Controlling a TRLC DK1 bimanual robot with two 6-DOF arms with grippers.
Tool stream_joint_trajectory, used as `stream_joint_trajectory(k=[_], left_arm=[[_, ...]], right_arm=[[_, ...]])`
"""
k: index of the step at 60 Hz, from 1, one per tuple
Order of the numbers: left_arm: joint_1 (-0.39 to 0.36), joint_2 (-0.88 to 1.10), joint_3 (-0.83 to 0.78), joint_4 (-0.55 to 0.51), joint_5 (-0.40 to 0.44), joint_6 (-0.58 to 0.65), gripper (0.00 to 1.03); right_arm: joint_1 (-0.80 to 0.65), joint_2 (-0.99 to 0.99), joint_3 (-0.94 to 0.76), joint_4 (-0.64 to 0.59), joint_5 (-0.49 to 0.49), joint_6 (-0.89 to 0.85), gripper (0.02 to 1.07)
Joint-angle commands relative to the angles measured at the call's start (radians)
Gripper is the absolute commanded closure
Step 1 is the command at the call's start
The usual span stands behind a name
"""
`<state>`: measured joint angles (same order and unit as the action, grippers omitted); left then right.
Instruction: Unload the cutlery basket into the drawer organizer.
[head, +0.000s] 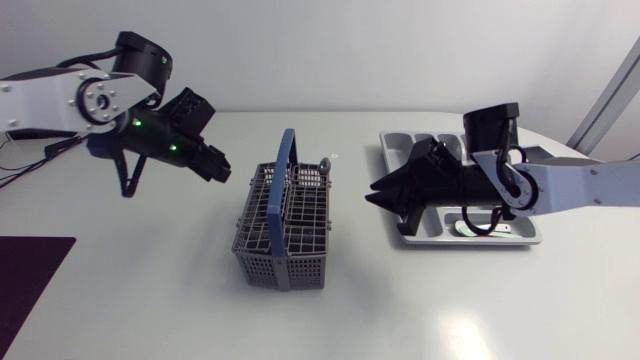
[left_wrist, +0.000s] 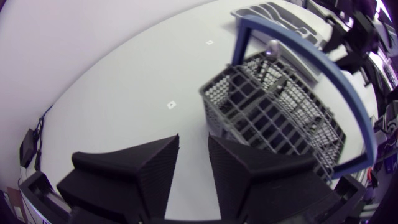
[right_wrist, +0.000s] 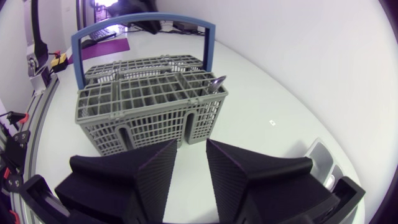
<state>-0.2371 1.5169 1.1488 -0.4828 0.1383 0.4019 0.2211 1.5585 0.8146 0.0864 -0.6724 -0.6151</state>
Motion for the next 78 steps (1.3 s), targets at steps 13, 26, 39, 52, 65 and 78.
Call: stream_joint_trajectory(k=[13, 26, 39, 52, 65, 78], left_arm=[[-0.111, -0.268, -0.227, -0.088, -0.009, 0.041, 0.46], [-0.154, -0.389, -0.324, -0.106, -0.011, 0.048, 0.39], [-0.254, -0.475, -0.413, -0.109, -0.065, 0.072, 0.24], [-0.326, -0.495, -0.452, -0.094, -0.112, 0.083, 0.20], [-0.380, -0.483, -0.483, -0.048, -0.163, 0.084, 0.20], [-0.393, -0.460, -0.520, 0.004, -0.187, 0.092, 0.20]], right_arm=[[0.001, 0.196, 0.192, 0.001, -0.006, 0.135, 0.59], [0.024, 0.262, 0.339, -0.048, -0.009, 0.262, 0.51], [0.032, 0.341, 0.521, -0.217, -0.069, 0.383, 0.41], [0.063, 0.397, 0.658, -0.373, -0.085, 0.440, 0.42], [0.083, 0.471, 0.781, -0.502, -0.073, 0.465, 0.48], [0.112, 0.491, 0.785, -0.537, -0.024, 0.465, 0.52]])
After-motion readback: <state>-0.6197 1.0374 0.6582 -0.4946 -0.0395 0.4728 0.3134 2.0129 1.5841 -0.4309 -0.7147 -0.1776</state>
